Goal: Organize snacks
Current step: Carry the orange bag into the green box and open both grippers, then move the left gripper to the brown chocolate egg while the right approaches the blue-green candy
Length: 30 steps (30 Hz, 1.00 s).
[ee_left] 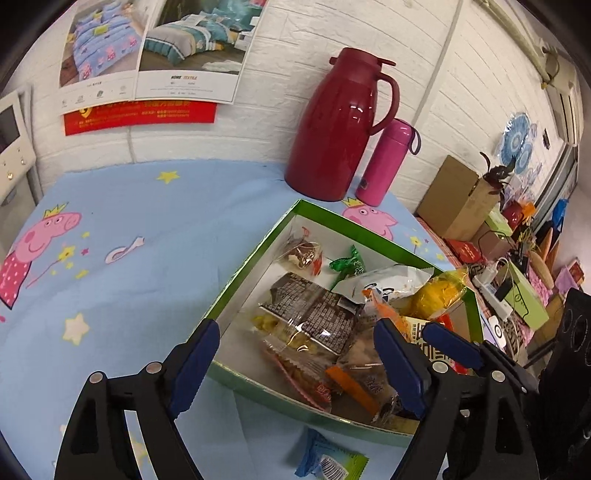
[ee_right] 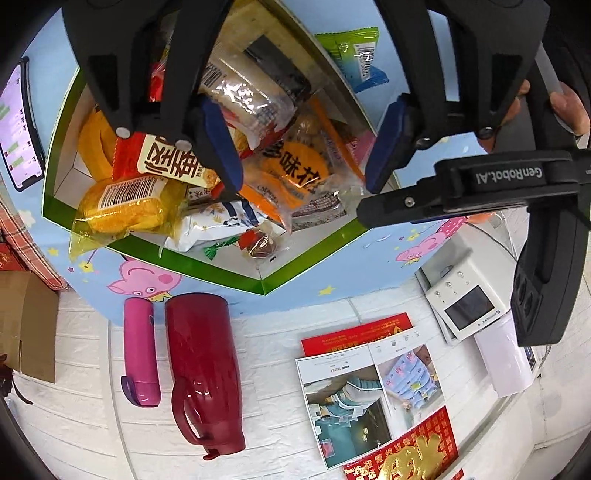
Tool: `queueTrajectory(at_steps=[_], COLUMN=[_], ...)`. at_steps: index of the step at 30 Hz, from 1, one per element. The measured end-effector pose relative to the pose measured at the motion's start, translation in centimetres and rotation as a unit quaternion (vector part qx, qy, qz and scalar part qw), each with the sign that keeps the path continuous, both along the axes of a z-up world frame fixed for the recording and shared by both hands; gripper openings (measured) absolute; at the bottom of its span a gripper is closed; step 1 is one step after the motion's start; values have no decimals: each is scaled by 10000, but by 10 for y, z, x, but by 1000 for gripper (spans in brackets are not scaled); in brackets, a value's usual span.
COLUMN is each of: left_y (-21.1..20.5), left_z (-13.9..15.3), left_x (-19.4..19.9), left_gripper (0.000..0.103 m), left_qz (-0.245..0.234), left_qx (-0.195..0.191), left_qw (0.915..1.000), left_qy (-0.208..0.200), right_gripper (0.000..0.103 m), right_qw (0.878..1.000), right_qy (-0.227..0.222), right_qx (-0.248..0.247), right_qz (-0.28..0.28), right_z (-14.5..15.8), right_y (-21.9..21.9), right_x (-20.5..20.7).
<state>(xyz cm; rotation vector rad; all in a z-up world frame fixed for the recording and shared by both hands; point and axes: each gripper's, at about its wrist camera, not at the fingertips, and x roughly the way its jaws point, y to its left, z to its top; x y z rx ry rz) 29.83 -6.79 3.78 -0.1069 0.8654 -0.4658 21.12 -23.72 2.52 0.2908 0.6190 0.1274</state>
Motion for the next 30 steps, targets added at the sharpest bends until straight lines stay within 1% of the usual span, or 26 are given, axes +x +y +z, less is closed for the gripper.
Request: queueTrajectory(at_steps=[2,3,9,12,18,20,25,30], left_y=[7,12,40,53,76,80,84,82], left_z=[0,1,10,16,29,31,28,17], left_x=[-4,-7,-32,-47,-83,-94,-123,-147], left_gripper=[87,87,87,87,87,87,87,87], left_qz=[63,98,298,396,852,935,1093,1171], left_qx=[25,42,87,184,382,432,570,644], left_qw=[10000,9999,9995,9989,9946,9935,9911,9905], left_qy=[-1,-13,-97,-172,-446,-487,-500,-337], right_gripper=[76,77,79,80,81,86,93,97], right_qw=[10000,10000,9991,9989,9984,9980,9975,9976], right_qy=[-1,-10,-121,-143,-239,-239,-351,-338], right_qx=[-47,-83,-400,-416,-432,-467,-450,-527], right_qz=[22,30,96,155,283,351,411,300], right_z=[2,3,16,20,22,20,17,9], right_y=[3,5,24,31,47,52,59,60], right_x=[-1,-2,-10,-16,-45,-56,-85,-104])
